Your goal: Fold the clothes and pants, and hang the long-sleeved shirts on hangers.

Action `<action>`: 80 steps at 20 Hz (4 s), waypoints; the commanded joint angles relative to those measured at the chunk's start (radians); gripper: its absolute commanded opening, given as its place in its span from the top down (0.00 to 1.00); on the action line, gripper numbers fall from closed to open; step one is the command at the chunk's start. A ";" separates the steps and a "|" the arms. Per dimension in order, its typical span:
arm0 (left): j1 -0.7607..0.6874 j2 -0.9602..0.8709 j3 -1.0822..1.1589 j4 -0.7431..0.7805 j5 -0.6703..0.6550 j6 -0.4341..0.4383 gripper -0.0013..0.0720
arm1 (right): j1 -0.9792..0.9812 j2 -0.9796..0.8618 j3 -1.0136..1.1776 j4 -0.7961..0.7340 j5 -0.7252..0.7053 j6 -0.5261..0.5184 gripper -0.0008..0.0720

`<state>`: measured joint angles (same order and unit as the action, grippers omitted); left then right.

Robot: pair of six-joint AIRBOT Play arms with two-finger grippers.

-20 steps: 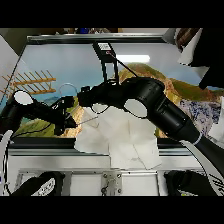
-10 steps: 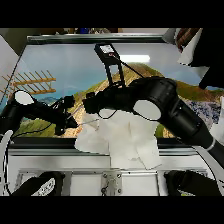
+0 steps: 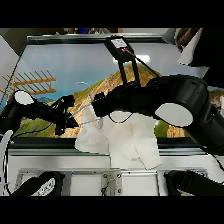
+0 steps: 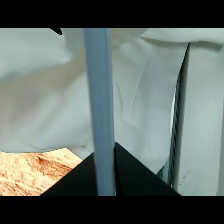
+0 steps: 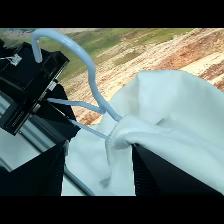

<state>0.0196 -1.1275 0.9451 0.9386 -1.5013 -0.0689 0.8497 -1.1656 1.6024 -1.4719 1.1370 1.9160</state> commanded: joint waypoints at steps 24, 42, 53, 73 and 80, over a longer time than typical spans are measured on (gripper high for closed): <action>0.001 0.000 0.000 0.003 -0.017 0.002 0.96 | -0.583 0.144 -0.117 0.616 0.277 -0.714 0.10; 0.001 0.000 0.000 0.004 -0.045 0.002 0.96 | -1.130 -0.015 -0.528 1.175 0.468 -1.816 0.10; 0.001 0.000 0.000 0.004 -0.043 0.002 0.96 | -1.015 -0.198 -0.532 1.200 0.547 -1.973 0.10; 0.001 0.000 0.000 0.004 -0.043 0.002 0.96 | -0.850 -0.255 -0.532 1.208 0.484 -1.972 0.10; 0.001 0.000 0.000 0.004 -0.043 0.002 0.96 | -0.850 -0.255 -0.532 1.227 0.484 -1.972 0.10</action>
<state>0.0212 -1.1275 0.9447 0.9611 -1.5452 -0.0673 -0.0013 -1.4200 1.0714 -0.2531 1.6199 -0.0566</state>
